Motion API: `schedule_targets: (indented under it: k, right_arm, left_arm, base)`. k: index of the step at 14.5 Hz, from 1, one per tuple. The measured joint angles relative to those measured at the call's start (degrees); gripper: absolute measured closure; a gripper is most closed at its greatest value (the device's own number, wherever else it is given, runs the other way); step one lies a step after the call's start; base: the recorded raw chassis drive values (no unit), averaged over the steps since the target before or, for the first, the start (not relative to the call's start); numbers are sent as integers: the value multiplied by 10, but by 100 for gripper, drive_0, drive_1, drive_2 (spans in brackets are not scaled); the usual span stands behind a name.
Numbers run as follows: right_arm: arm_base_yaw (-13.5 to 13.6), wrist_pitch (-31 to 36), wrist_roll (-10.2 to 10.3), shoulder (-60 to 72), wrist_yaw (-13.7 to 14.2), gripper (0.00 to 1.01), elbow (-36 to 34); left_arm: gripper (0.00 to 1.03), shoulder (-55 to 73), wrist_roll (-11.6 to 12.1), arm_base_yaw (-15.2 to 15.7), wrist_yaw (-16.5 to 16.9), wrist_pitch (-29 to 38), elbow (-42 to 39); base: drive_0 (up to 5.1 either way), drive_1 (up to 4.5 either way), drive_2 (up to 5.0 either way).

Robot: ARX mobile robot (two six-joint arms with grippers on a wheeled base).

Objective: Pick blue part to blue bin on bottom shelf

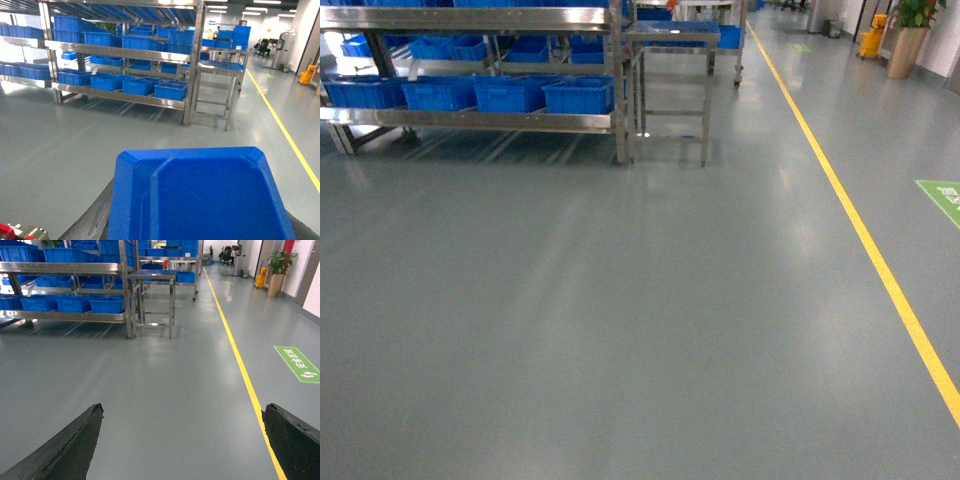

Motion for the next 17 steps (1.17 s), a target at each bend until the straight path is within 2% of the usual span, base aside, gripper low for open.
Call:
schedule_targets:
  k: [17]
  right_arm:
    - [0, 1, 0, 0, 0, 3, 0]
  left_arm:
    - [59, 1, 0, 0, 0, -2, 0]
  base:
    - [-5, 412, -421]
